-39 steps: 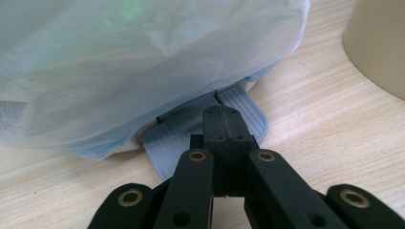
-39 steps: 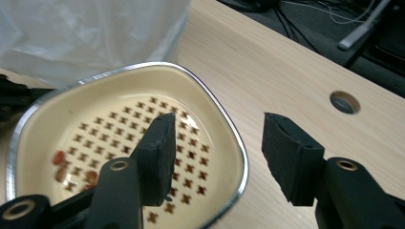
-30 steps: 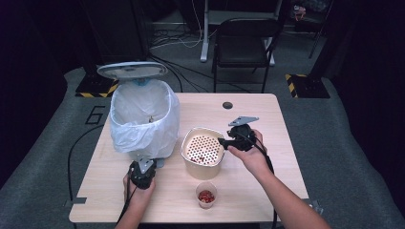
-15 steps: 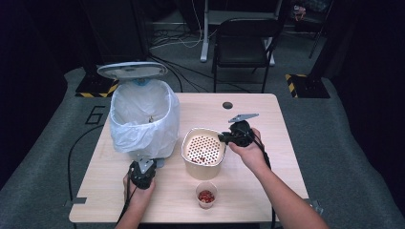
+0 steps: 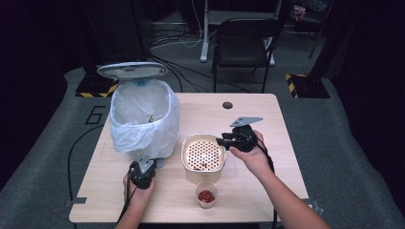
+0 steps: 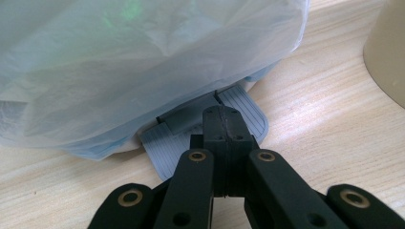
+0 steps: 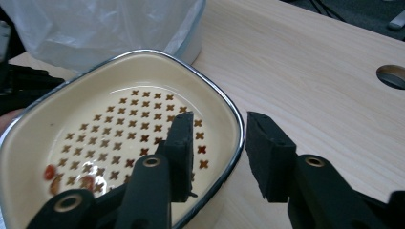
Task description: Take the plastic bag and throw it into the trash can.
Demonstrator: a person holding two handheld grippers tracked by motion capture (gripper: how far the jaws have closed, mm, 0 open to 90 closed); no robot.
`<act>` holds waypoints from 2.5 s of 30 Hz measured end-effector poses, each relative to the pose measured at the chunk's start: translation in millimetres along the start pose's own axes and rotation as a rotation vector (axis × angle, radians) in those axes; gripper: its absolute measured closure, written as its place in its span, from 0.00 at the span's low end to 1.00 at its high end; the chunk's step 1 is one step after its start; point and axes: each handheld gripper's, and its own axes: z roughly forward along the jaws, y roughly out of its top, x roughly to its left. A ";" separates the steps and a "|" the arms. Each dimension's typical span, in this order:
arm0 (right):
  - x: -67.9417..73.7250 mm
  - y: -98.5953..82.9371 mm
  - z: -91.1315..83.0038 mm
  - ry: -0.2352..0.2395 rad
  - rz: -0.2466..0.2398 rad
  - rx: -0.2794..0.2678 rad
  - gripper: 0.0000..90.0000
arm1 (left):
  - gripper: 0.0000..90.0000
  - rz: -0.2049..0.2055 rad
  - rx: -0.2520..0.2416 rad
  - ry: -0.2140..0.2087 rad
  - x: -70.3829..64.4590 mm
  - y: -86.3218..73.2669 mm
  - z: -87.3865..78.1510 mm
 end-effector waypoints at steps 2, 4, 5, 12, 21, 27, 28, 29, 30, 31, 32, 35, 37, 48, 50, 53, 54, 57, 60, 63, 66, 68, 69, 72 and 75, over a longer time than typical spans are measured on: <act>2.2 -2.0 -8.8 -0.001 0.004 -0.009 0.66 | 1.00 0.001 0.000 0.001 -0.2 0.0 0.0; 4.7 -5.4 -20.2 0.004 0.001 -0.023 0.62 | 1.00 0.001 0.000 0.001 -0.2 0.0 0.0; 5.3 -6.7 -23.7 0.005 -0.006 -0.025 0.61 | 1.00 0.004 0.002 0.001 -0.1 0.0 -0.1; 12.1 -26.4 -52.0 0.005 0.004 -0.058 0.57 | 1.00 0.005 0.007 0.001 -0.2 0.2 -0.4; 16.4 -55.9 -65.2 -0.005 0.016 -0.041 0.56 | 1.00 0.007 0.003 0.004 -0.5 0.1 -0.2; 23.3 -80.0 -56.9 0.030 0.001 -0.026 0.51 | 1.00 0.008 0.009 0.003 -0.2 0.3 -0.6; 24.1 -83.3 -55.2 0.039 -0.005 -0.026 0.50 | 1.00 0.008 0.008 0.003 -0.2 0.3 -0.6; 24.1 -83.3 -55.2 0.039 -0.005 -0.026 0.50 | 1.00 0.008 0.008 0.003 -0.2 0.3 -0.6; 27.5 -91.3 -51.0 0.064 -0.007 -0.021 0.48 | 1.00 0.007 0.007 0.002 -0.2 0.3 -0.4; 27.5 -91.3 -51.0 0.064 -0.007 -0.021 0.48 | 1.00 0.007 0.007 0.002 -0.2 0.3 -0.4; 30.9 -96.4 -49.0 0.074 -0.019 -0.019 0.46 | 1.00 0.005 0.003 0.002 -0.3 0.1 -0.2; 35.7 -102.0 -46.9 0.085 -0.025 -0.011 0.44 | 1.00 0.008 0.007 0.001 -0.1 0.3 -0.5; 41.3 -107.7 -43.6 0.091 -0.056 -0.004 0.41 | 1.00 0.008 0.008 0.003 -0.2 0.3 -0.5; 67.4 -115.2 -35.4 0.198 -0.141 0.040 0.29 | 1.00 0.008 0.003 0.005 -0.6 0.1 -0.2; 68.5 -115.0 -35.4 0.201 -0.144 0.037 0.28 | 1.00 0.008 0.003 0.005 -0.6 0.1 -0.2; 72.7 -114.8 -33.5 0.230 -0.158 0.037 0.24 | 1.00 0.007 0.002 0.004 -0.7 0.1 -0.1; 73.7 -114.6 -32.6 0.242 -0.157 0.036 0.24 | 1.00 0.008 0.003 0.004 -0.6 0.1 -0.1; 78.5 -113.1 -28.7 0.272 -0.169 0.039 0.22 | 1.00 0.007 0.003 0.003 -0.6 0.1 -0.1; 83.5 -111.7 -24.6 0.284 -0.182 0.042 0.21 | 1.00 0.008 0.009 0.004 -0.4 0.3 -0.6; 89.2 -109.6 -15.5 0.298 -0.220 0.051 0.20 | 1.00 0.007 0.003 0.003 -0.5 0.1 -0.2; 94.8 -107.9 -5.7 0.301 -0.256 0.057 0.19 | 1.00 0.006 0.007 0.002 -0.2 0.3 -0.5; 98.1 -107.1 -0.9 0.300 -0.255 0.069 0.19 | 1.00 0.006 0.007 0.001 -0.2 0.3 -0.5; 98.1 -107.1 -0.9 0.300 -0.255 0.069 0.19 | 1.00 0.006 0.007 0.001 -0.2 0.3 -0.5; 101.6 -104.6 7.4 0.297 -0.269 0.075 0.20 | 1.00 0.004 0.002 0.002 -0.2 0.0 -0.1; 104.0 -103.3 12.3 0.293 -0.284 0.079 0.21 | 1.00 0.003 0.002 0.001 -0.1 0.0 -0.1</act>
